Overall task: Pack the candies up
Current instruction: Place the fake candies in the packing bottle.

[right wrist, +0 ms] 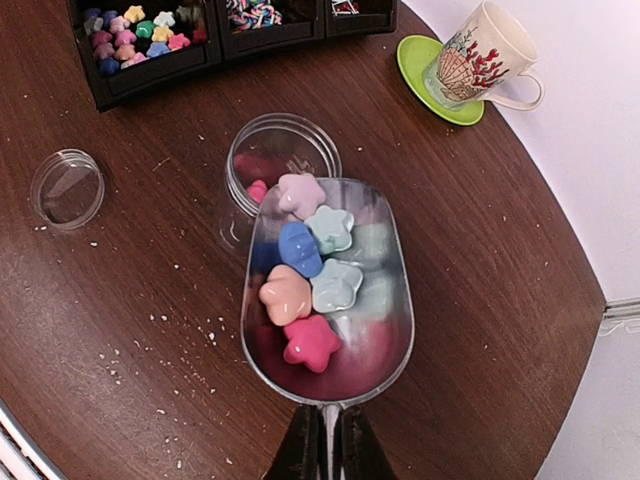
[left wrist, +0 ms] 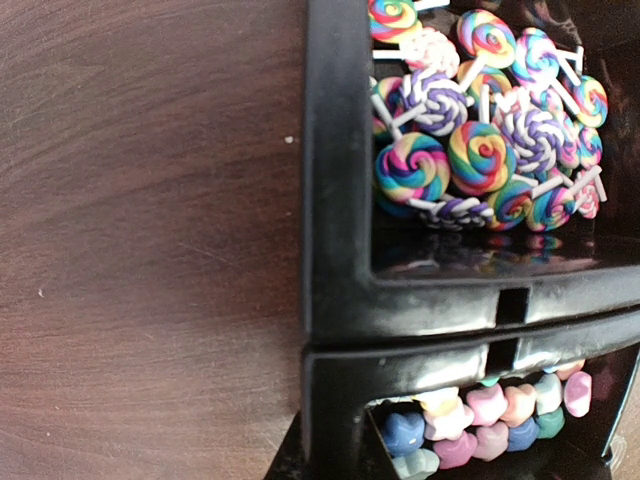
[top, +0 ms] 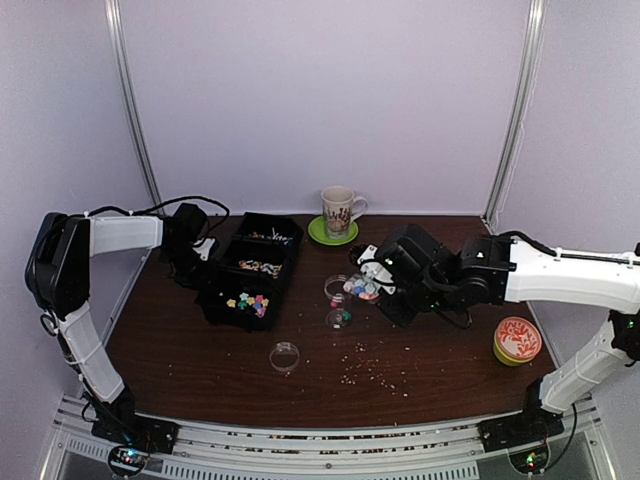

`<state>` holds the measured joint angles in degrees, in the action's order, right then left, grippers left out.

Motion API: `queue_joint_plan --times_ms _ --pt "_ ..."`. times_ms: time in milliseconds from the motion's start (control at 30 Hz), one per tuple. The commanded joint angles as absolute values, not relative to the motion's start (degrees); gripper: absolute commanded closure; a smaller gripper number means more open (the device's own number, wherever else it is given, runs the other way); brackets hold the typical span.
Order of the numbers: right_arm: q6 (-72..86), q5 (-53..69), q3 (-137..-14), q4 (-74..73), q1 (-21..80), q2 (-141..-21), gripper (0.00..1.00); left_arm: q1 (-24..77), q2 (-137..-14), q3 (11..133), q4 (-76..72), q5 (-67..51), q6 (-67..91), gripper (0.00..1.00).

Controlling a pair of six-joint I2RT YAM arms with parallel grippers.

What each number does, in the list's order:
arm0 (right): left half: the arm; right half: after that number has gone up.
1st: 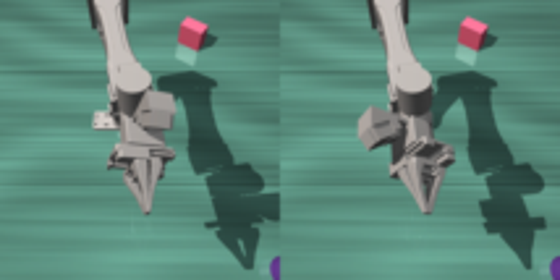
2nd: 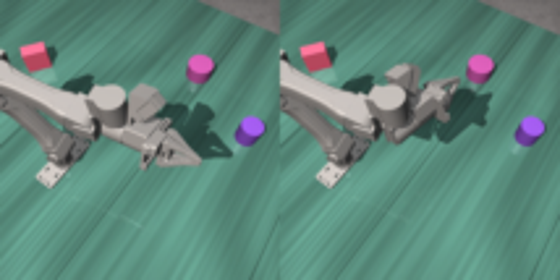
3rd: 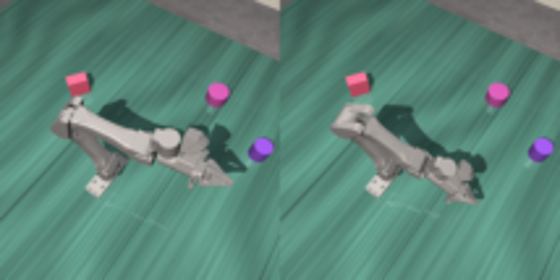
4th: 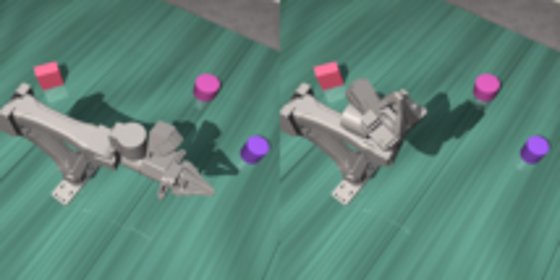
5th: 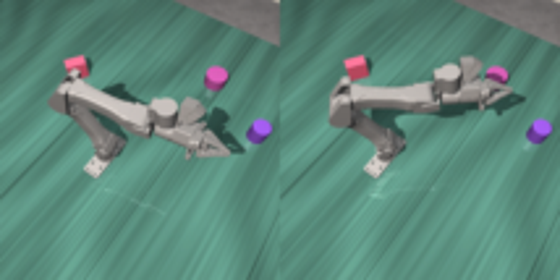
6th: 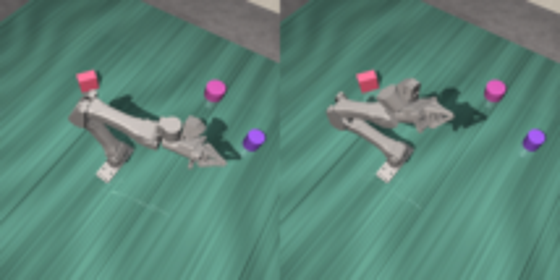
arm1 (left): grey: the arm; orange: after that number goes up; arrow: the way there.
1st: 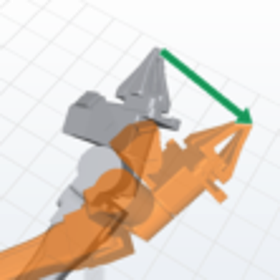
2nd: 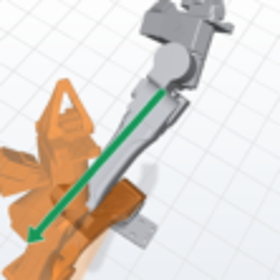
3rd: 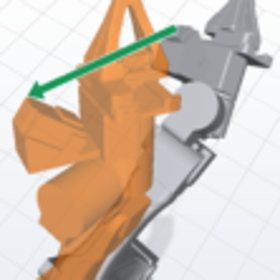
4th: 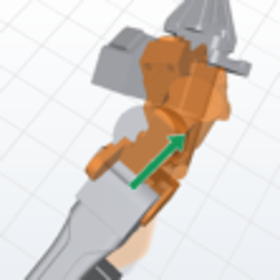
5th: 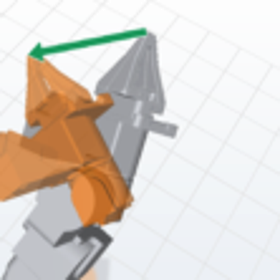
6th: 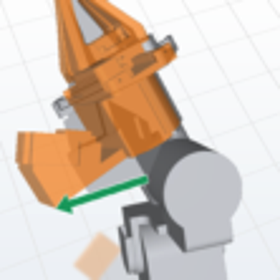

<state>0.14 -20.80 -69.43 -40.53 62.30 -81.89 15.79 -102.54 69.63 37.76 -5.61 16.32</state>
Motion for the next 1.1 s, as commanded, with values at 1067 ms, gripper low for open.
queue_joint_plan --times_ms 1067 --pt "-0.30 -20.99 -80.63 -51.75 62.02 -86.51 1.00 15.42 -99.49 69.68 36.61 -5.22 16.77 1.00"
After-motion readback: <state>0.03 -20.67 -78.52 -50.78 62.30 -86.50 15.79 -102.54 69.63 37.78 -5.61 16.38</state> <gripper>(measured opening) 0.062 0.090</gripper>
